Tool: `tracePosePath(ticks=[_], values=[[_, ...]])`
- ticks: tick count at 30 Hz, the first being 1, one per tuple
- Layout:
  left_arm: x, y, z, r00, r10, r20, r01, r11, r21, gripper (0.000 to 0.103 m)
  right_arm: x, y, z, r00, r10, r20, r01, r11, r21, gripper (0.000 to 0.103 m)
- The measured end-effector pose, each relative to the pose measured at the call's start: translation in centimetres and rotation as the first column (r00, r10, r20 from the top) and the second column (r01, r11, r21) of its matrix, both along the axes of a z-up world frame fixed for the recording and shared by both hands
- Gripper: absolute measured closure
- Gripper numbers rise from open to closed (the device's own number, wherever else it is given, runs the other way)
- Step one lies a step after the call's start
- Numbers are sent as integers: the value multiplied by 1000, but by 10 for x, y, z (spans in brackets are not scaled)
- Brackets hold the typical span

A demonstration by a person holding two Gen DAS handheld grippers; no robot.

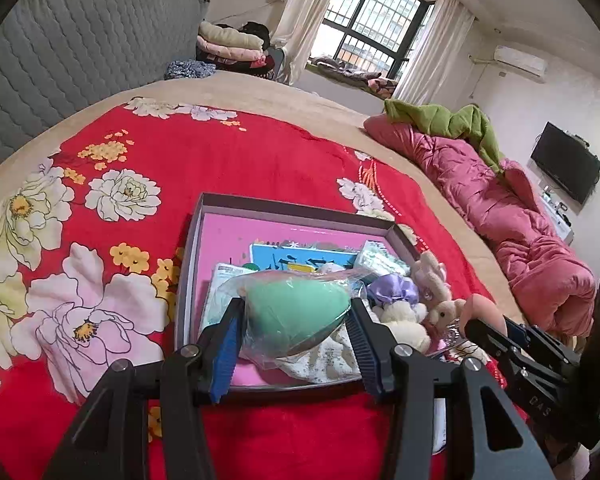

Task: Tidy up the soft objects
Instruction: 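Lower the green sponge into the box with the left gripper while the right lowers the pink sponge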

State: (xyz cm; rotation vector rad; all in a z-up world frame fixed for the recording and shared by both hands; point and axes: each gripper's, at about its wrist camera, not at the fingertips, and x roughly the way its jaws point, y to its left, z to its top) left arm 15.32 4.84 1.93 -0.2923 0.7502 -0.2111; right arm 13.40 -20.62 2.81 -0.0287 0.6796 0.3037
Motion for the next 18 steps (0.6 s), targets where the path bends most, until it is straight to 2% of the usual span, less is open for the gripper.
tracePosePath(ticks=[18], values=[[18,-11,-21,996,-29,-88,33,998,46,52,22,11,-22,999,-16,-32,13,997,-78,64]])
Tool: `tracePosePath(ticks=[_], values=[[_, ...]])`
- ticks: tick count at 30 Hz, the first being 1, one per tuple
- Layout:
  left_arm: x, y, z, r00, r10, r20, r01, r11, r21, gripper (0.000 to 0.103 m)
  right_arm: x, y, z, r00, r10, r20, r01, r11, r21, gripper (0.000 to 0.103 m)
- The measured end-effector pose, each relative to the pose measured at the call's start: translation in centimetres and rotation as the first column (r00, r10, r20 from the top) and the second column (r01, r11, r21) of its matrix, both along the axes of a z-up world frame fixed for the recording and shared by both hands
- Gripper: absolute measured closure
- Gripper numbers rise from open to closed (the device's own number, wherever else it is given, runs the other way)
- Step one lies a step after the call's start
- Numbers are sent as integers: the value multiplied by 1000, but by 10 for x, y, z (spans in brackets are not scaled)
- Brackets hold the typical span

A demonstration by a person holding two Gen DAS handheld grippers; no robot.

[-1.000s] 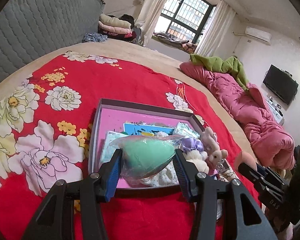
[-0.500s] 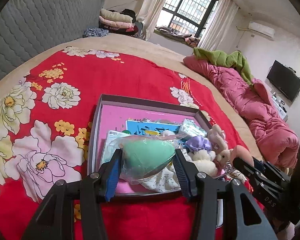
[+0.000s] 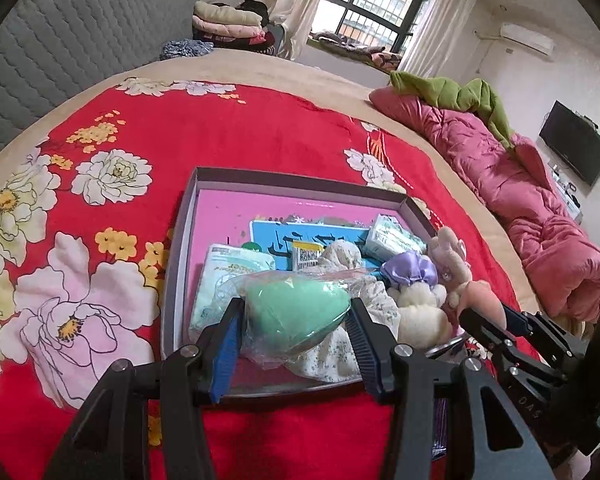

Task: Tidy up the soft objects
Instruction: 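Lower the green sponge into the box with the left gripper while the right lowers the pink sponge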

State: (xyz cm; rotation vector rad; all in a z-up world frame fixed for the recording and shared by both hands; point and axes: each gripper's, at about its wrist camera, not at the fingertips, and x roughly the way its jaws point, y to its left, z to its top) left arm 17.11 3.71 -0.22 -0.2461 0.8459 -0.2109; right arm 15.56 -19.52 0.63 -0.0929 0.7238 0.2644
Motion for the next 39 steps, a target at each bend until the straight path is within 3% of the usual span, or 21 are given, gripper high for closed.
tracePosePath(ticks=[9,27,39], values=[[2,-3,-7,1000,4,-23,-3,999,32,52,2,-2,-18,999,-7,-32,7,1000,-15,63],[6,-12,-12,1000,-7,-30,9,997,74,51,-2,13,-20,1000,9,-1,-9,995,-103,62],[7,-17,-13,999,-24,-39,27,995,99,50,-4,11,-17,1000,5,6,-5,994,-109,53]])
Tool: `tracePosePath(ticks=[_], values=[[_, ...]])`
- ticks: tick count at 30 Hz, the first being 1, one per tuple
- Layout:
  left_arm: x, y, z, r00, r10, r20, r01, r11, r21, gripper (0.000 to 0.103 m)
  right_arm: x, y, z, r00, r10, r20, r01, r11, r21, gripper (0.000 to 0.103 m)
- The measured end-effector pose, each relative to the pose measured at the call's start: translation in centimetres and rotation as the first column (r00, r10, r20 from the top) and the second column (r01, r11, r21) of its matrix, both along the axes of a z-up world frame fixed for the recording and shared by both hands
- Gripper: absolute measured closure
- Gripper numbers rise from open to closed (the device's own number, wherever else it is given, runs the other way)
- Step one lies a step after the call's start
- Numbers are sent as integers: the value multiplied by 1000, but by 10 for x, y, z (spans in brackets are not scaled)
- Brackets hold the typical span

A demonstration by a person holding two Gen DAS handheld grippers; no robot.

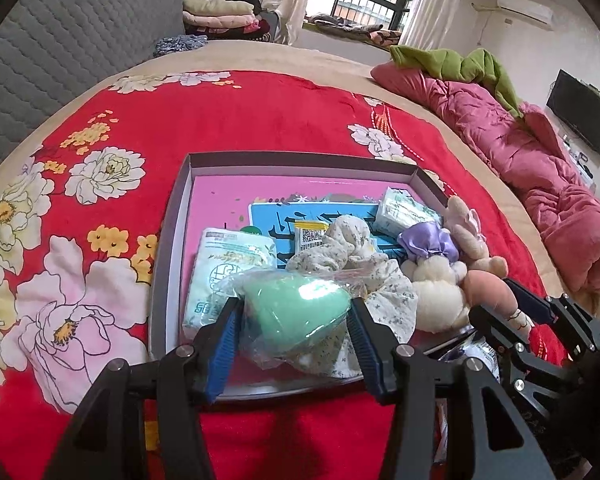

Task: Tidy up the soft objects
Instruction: 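Lower the green sponge into the box with the left gripper while the right lowers the pink sponge, then open both grippers to release the two sponges in the box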

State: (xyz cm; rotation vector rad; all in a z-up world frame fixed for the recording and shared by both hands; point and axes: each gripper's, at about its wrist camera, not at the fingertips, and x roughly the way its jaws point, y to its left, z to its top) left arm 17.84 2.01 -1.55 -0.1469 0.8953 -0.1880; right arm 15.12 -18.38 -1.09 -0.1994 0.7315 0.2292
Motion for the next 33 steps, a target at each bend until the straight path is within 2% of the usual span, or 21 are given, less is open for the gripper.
tracePosePath(ticks=[7,25,33], values=[[0,-1,0,1000,0,0,0,1000,1,50,-4,-5,7,1000,-11,17,11,1000,18,47],[-2,-1,2,1000,-6,3,6,1000,-17,49,-5,-10,7,999,-41,23,41,999,-7,47],[-2,-5,3,1000,-27,6,27,999,-24,47,-2,-15,7,998,-65,27,65,998,-15,39]])
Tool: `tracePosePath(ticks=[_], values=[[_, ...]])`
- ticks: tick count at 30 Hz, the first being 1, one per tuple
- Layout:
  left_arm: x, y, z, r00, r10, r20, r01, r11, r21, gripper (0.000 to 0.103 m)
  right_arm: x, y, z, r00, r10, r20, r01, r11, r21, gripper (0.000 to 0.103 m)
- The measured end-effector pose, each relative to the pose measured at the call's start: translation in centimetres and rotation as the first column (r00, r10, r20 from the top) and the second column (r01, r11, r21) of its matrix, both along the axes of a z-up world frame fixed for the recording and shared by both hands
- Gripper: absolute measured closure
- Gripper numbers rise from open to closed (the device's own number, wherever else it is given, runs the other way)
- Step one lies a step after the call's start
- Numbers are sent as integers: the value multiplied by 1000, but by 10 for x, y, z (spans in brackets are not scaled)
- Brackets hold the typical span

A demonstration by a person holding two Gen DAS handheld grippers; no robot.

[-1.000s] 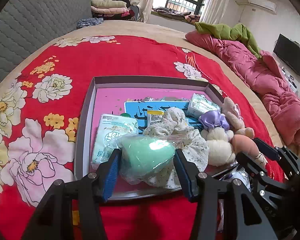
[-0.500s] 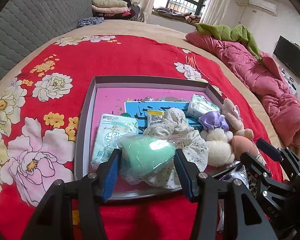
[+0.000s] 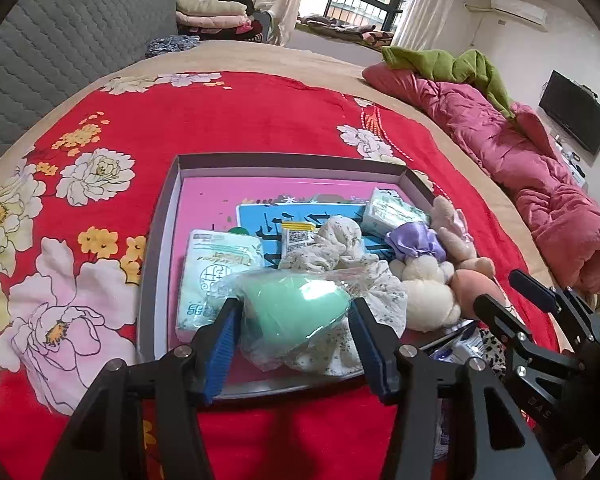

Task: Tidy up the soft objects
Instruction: 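Open both grippers to release the two sponges in the box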

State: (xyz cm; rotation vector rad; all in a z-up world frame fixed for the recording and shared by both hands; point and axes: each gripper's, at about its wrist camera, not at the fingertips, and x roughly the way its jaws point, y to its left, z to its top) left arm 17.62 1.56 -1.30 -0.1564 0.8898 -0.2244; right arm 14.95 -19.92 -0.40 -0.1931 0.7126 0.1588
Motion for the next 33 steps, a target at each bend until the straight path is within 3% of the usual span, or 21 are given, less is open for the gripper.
tracePosePath(ticks=[21,33], values=[[-1,-6,0,999,-35,8,35,999,-13,40,17,-15,-14,998,-54,-30,55,998,7,35],[-2,9,9,999,21,32,-20,999,-32,40,9,-19,0,998,-61,-5,61,998,27,35]])
